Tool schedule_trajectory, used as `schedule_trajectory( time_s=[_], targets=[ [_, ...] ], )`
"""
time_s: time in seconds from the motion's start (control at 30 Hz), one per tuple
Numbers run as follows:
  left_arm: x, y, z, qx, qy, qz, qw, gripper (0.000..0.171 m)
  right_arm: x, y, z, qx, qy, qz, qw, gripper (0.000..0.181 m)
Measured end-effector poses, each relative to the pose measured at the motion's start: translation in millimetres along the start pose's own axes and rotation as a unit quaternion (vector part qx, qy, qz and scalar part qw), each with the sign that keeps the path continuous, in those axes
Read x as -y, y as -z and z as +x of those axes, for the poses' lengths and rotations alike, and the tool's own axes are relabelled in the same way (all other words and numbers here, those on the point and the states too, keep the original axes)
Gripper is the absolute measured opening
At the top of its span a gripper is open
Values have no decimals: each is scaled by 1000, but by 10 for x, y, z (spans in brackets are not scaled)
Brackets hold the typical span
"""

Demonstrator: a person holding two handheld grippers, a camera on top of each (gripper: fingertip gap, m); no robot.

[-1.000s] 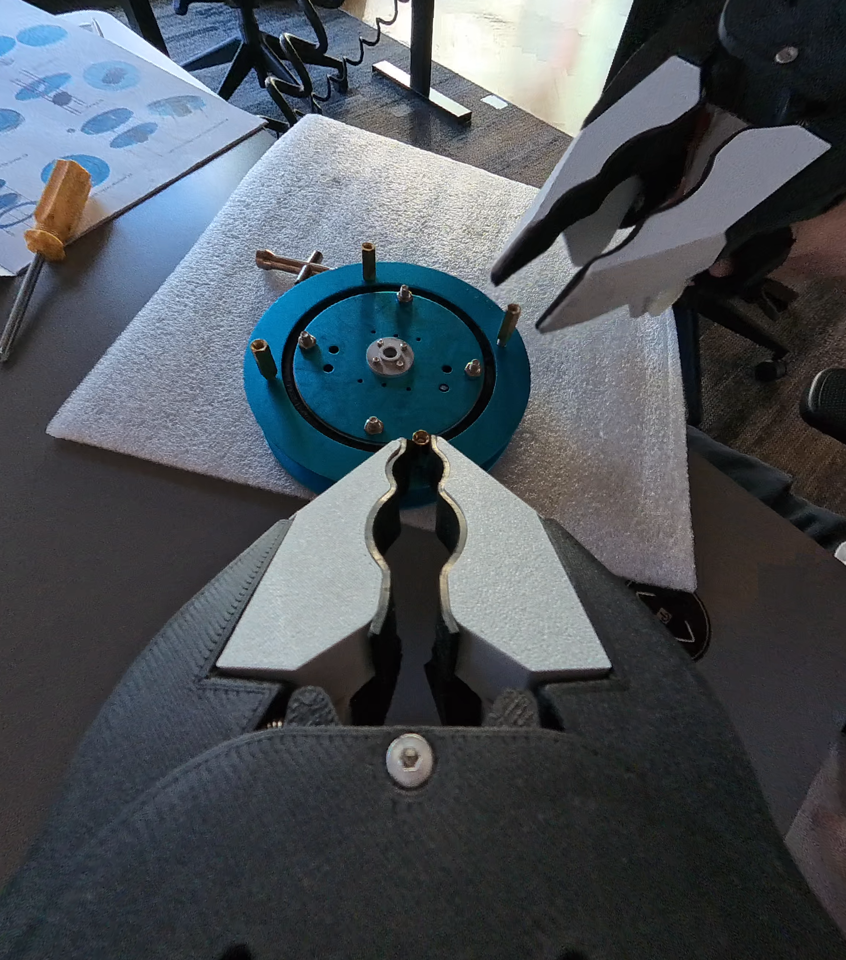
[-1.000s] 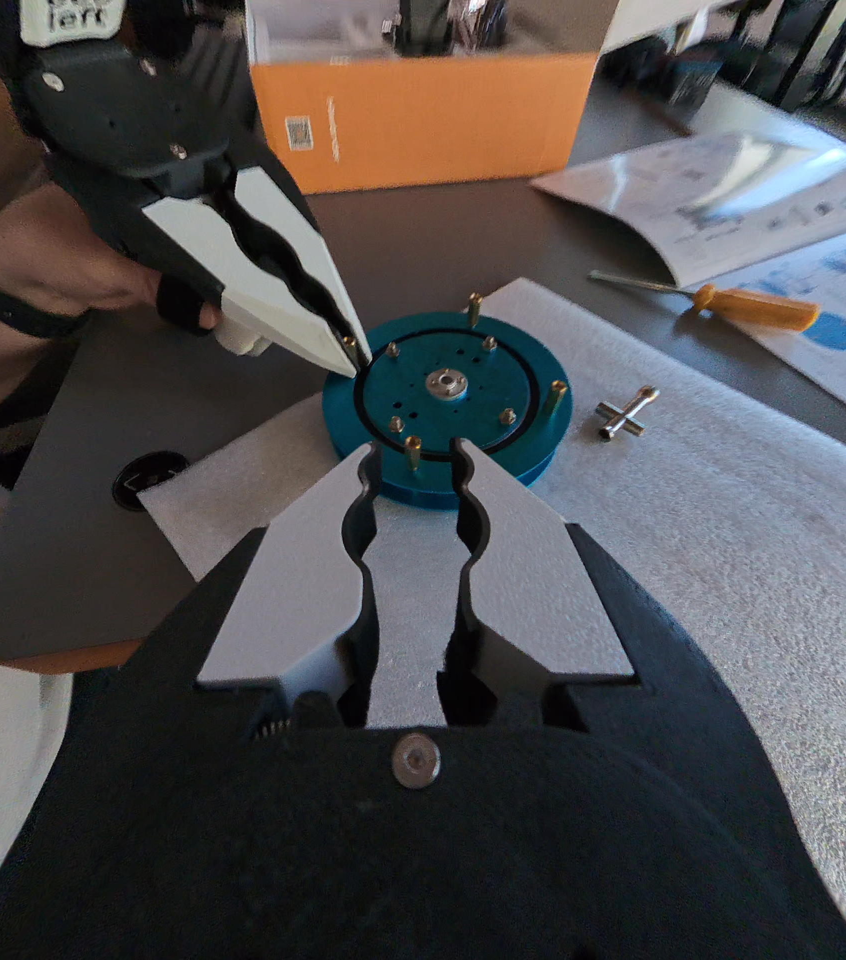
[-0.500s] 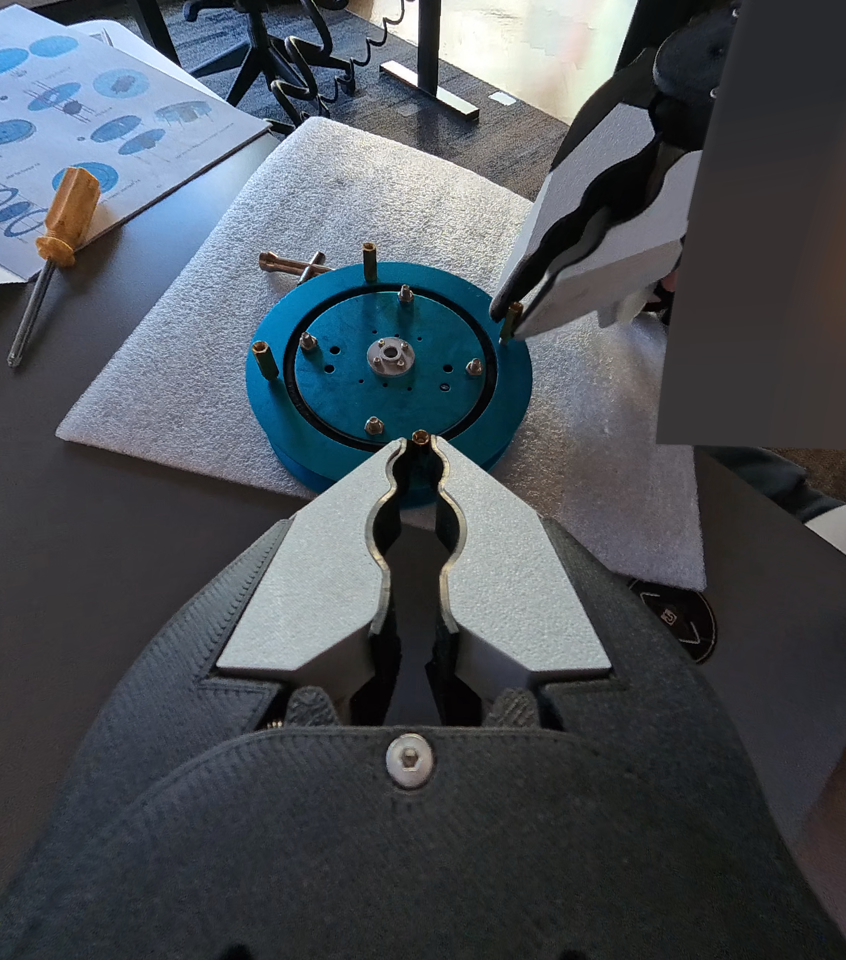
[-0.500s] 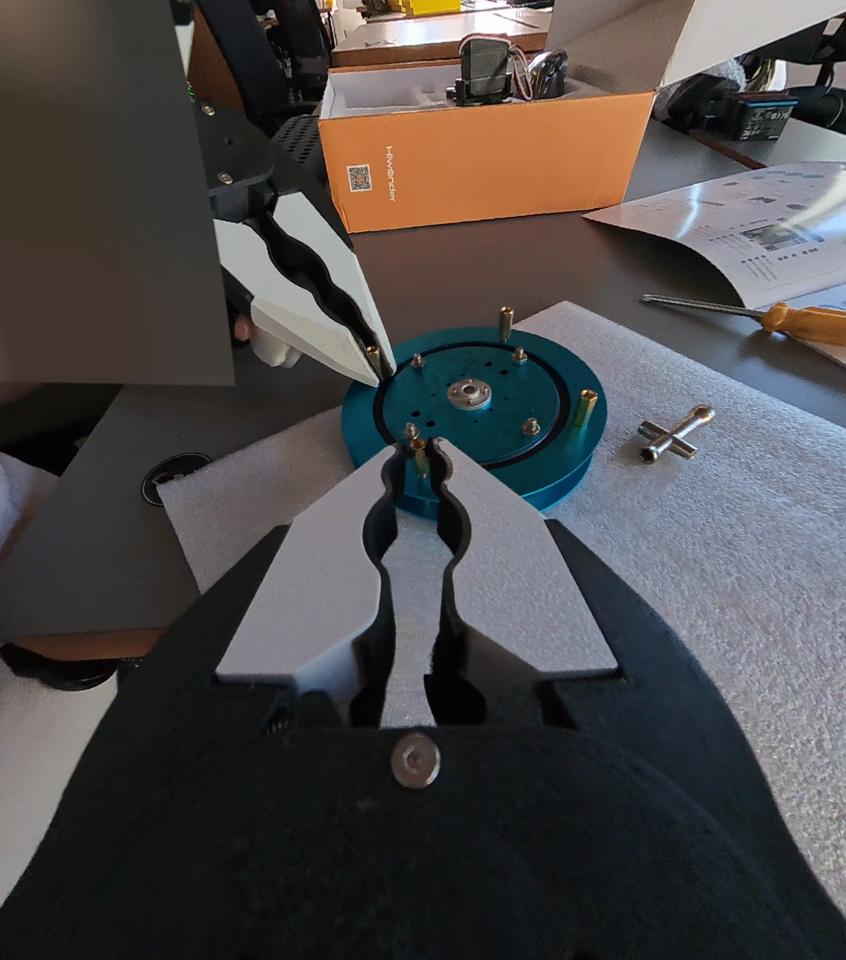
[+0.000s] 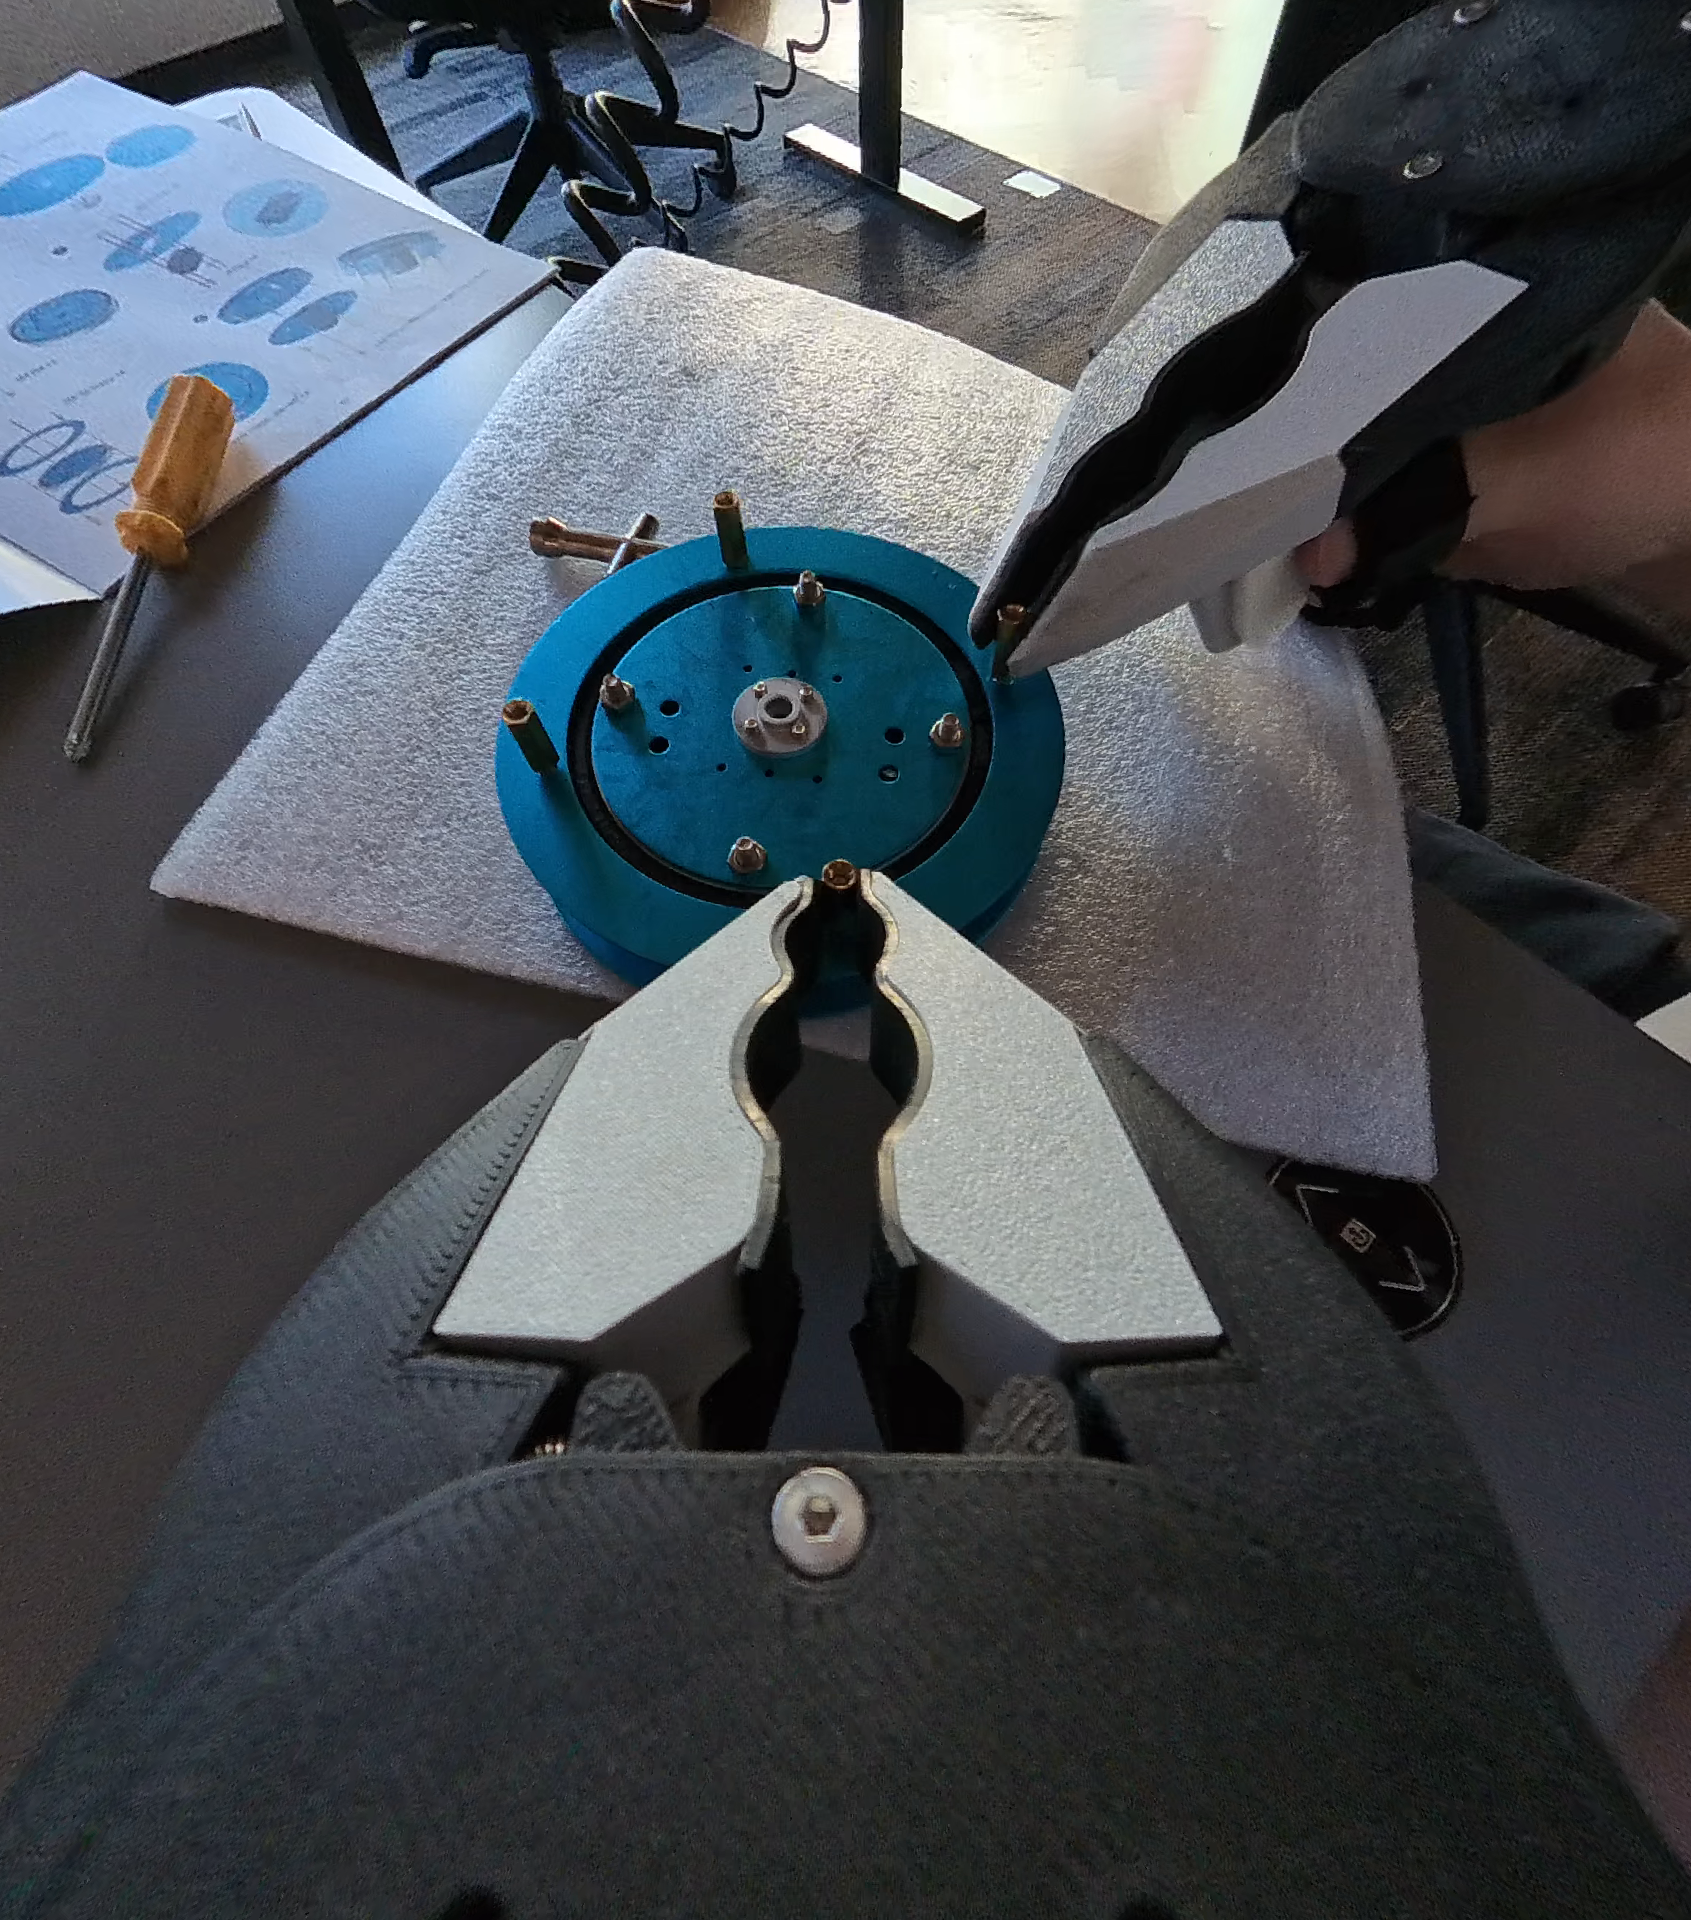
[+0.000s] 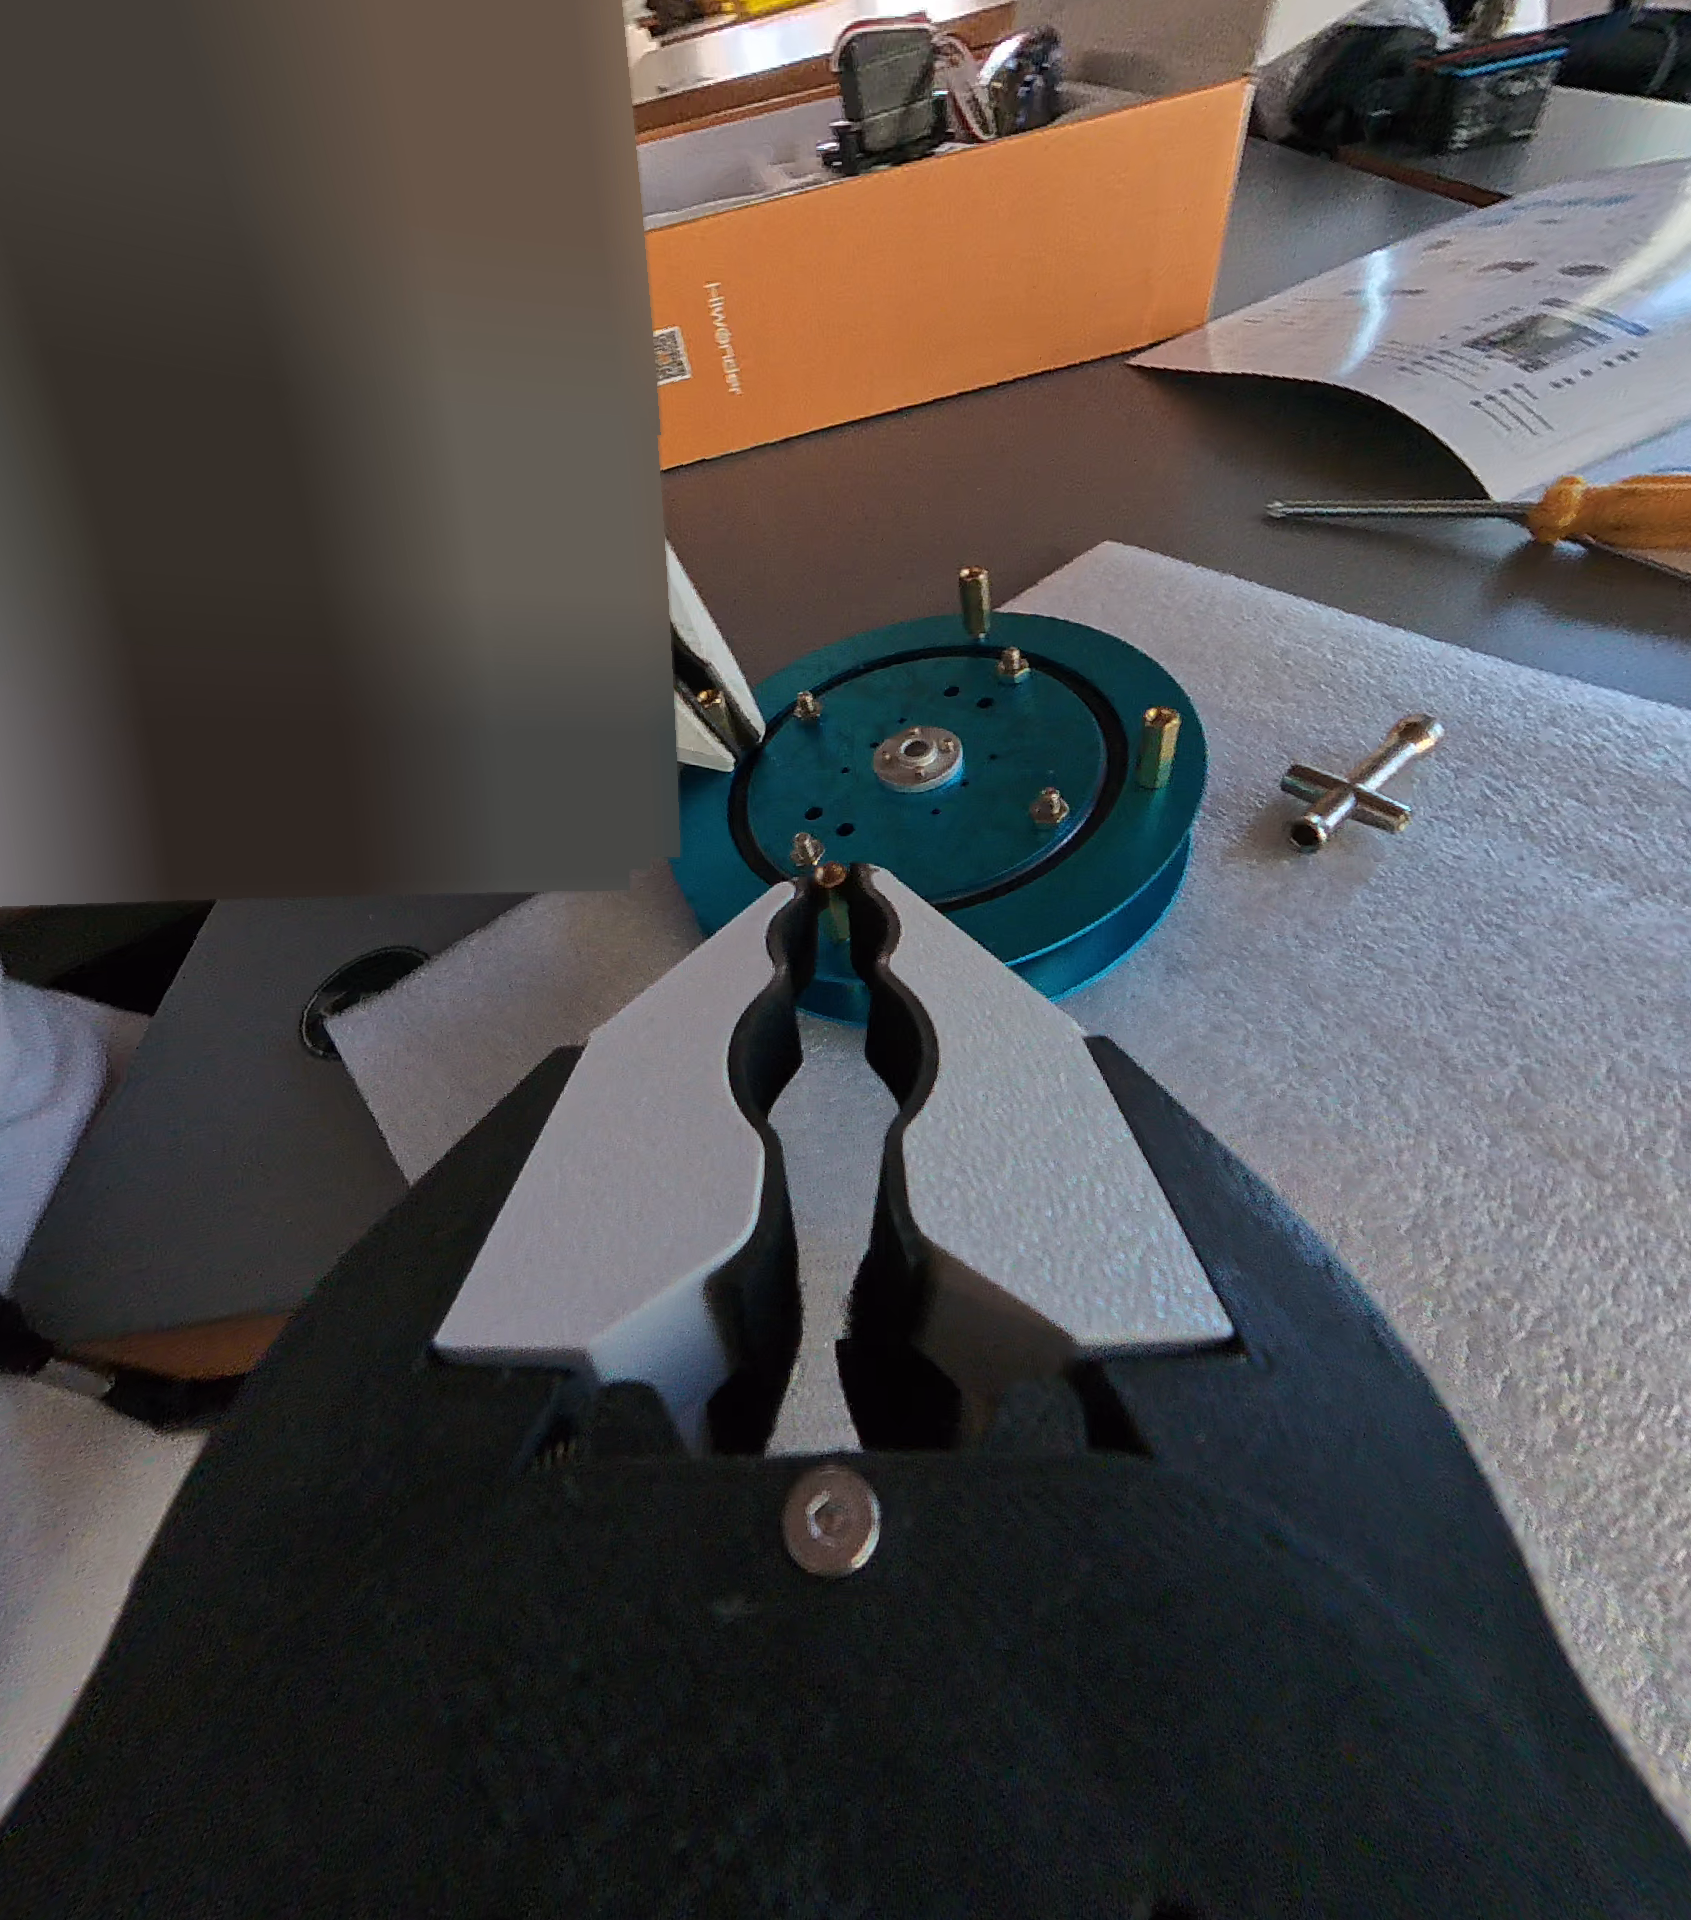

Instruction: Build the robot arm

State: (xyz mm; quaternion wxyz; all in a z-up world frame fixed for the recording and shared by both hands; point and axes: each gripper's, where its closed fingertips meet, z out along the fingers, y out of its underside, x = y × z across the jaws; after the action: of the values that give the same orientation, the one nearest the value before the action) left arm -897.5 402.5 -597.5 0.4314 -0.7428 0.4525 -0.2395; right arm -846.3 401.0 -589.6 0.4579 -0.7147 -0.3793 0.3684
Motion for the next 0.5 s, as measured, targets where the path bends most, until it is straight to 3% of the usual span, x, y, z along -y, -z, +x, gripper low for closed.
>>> schedule_trajectory(
  time_s=[0.17, 0.37, 0.5],
  targets=[
    [3, -3, 3, 6, -1, 0, 1000, 5, -2, 7, 45, -90, -35, 0, 995, 5],
    [3, -5, 4, 14, -3, -1, 1000, 5, 0, 21, 77, -239, -45, 13, 970, 5],
    [1, -1, 1, 12, 2, -1, 1000, 5, 9, 21, 34, -214, -51, 22, 975, 5]
  ],
)
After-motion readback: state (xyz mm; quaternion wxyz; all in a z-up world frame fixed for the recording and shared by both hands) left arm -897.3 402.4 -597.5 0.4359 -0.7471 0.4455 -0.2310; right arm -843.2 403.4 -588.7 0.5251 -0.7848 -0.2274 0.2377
